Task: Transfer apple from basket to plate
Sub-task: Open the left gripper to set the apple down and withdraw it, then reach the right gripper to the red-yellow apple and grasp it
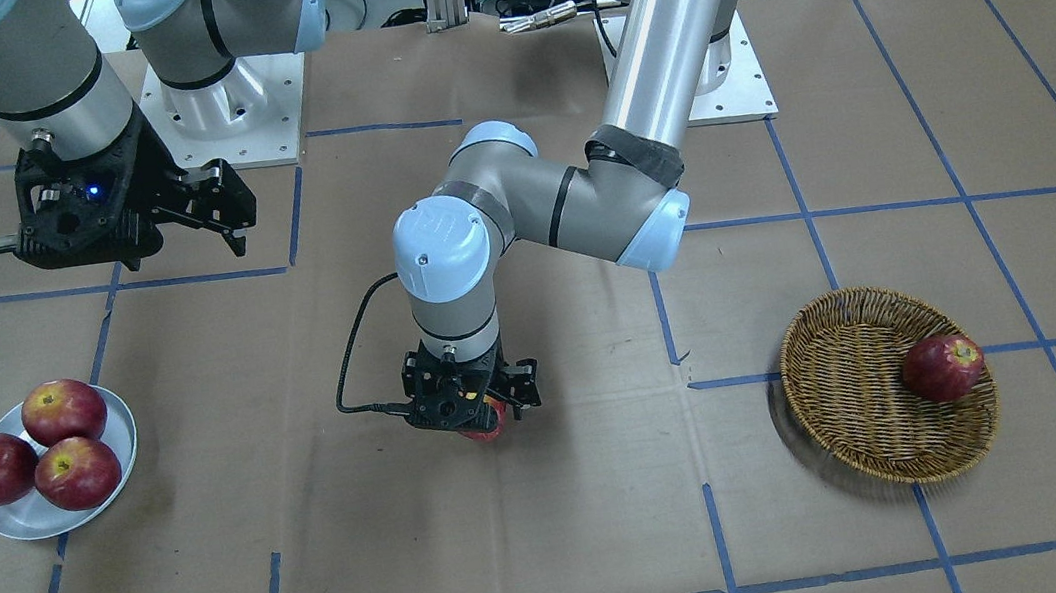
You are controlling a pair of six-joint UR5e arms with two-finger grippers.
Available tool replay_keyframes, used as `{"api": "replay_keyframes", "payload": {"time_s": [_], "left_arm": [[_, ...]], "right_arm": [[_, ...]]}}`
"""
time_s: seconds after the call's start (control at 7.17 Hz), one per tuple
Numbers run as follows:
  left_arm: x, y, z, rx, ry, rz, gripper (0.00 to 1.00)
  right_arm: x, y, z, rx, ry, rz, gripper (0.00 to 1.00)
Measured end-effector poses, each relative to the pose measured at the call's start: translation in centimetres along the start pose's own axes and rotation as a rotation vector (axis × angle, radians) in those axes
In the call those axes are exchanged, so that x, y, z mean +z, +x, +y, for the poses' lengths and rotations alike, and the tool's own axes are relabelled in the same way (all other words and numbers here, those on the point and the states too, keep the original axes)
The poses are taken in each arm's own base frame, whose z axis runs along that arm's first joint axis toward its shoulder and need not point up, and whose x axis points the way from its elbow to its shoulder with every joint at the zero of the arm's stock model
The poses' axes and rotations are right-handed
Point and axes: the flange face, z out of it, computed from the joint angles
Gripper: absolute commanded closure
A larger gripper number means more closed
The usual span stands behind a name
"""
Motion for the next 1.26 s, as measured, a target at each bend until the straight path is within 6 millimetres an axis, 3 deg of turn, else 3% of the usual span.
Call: {"api": "replay_keyframes", "payload": {"time_s": [0.14,0.42,0.7,0.98,1.12,1.26], "left_arm": [[-4.6,-2.1,0.2,-0.007,0.004,-0.003,0.01],[-14.6,-9.0,2.4,-0.008,-0.022,-0.016,0.01],[-23.3,-16.3,7.3,-0.017,-0.058,-0.025,0.01],[-27.1,-20.4,11.1,-0.008,-0.053,-0.029,0.01],[-27.6,-21.8,11.7,-0.007,-0.049,-0.02,0.01],[-27.7,-22.6,11.8,-0.013,-0.047,-0.004,0.01]], "right_arm": [[0.0,0.0,0.0,0.0,0.0,0.0,0.0],[0.0,0.0,0.0,-0.001,0.0,-0.001,0.0],[0.0,0.1,-0.1,-0.004,-0.001,0.0,0.0],[-0.4,-0.4,-0.3,0.007,0.017,0.001,0.0],[-0.5,-1.5,-0.6,0.026,0.042,0.001,0.0],[-0.2,-4.1,-1.1,0.03,0.065,0.002,0.0]]}}
